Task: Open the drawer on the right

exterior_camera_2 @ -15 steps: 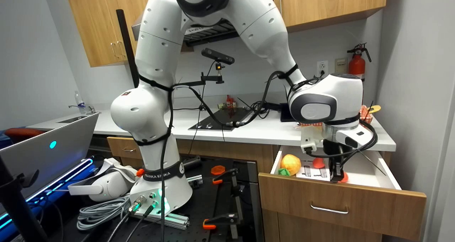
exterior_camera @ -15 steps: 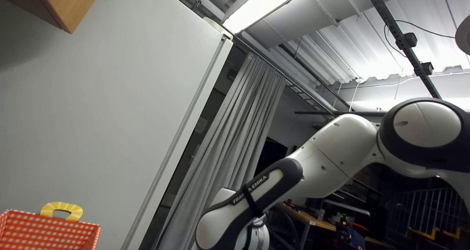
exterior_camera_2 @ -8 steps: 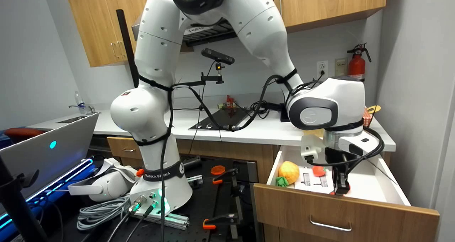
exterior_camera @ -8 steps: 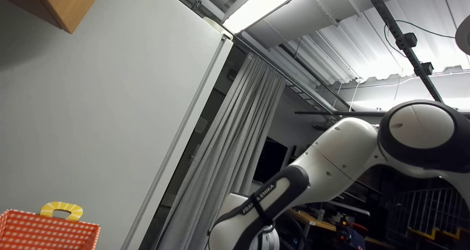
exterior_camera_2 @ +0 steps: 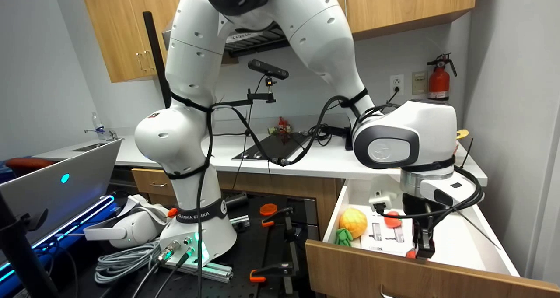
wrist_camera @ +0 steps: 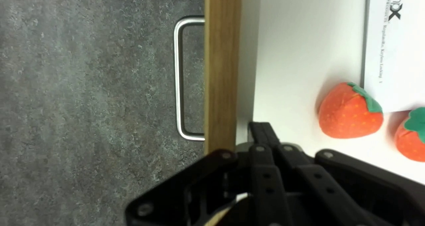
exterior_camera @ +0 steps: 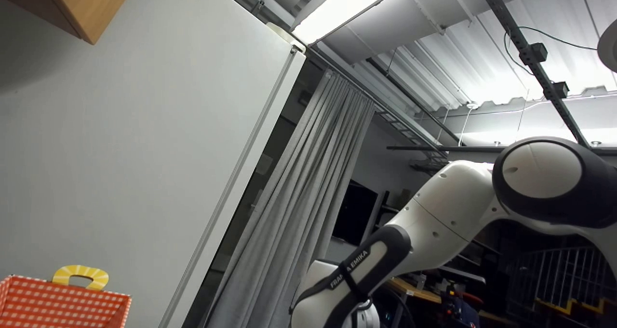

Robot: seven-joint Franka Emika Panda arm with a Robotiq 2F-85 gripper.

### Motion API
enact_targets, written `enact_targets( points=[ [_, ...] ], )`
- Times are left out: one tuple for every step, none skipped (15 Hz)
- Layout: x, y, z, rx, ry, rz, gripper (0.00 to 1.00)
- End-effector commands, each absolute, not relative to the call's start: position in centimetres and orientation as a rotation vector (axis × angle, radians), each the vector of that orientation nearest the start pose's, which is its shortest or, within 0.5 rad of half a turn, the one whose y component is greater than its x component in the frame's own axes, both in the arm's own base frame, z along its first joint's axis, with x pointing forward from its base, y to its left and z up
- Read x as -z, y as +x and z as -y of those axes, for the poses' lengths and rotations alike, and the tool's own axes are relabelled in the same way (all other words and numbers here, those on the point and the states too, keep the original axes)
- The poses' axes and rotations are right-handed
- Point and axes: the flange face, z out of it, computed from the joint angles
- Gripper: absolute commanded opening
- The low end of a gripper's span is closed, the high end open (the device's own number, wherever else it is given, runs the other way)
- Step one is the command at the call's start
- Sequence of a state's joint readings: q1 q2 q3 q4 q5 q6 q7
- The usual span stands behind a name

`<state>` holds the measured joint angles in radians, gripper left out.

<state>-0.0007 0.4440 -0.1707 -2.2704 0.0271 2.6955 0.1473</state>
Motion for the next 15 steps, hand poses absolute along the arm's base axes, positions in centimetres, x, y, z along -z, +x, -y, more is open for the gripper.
enact_targets(
  points=[
    [-15.1,51.0,12.5,-0.011,-3.192,-0.544,0.0],
    [-15.1,50.9,13.2,-0.013,-3.191,-0.562,0.0],
    [-15.1,50.7,13.8,-0.015,-3.19,-0.579,0.0],
    [-15.1,50.5,14.3,-0.018,-3.189,-0.594,0.0],
    [-15.0,50.3,14.8,-0.021,-3.189,-0.608,0.0],
    [-15.0,50.1,15.3,-0.023,-3.188,-0.623,0.0],
    [-15.0,50.0,15.7,-0.025,-3.187,-0.634,0.0],
    [-15.0,49.9,16.1,-0.026,-3.185,-0.646,0.0],
    [-14.9,49.8,16.5,-0.027,-3.185,-0.656,0.0],
    [-14.9,49.6,16.9,-0.03,-3.185,-0.666,0.0],
    [-14.8,49.5,17.3,-0.032,-3.185,-0.674,0.0],
    [-14.8,49.5,17.6,-0.03,-3.186,-0.682,0.0],
    [-14.8,49.4,17.8,-0.03,-3.185,-0.687,0.0],
    [-14.8,49.4,18.1,-0.028,-3.186,-0.694,0.0],
    [-14.7,49.4,18.3,-0.029,-3.186,-0.697,0.0]
  ],
)
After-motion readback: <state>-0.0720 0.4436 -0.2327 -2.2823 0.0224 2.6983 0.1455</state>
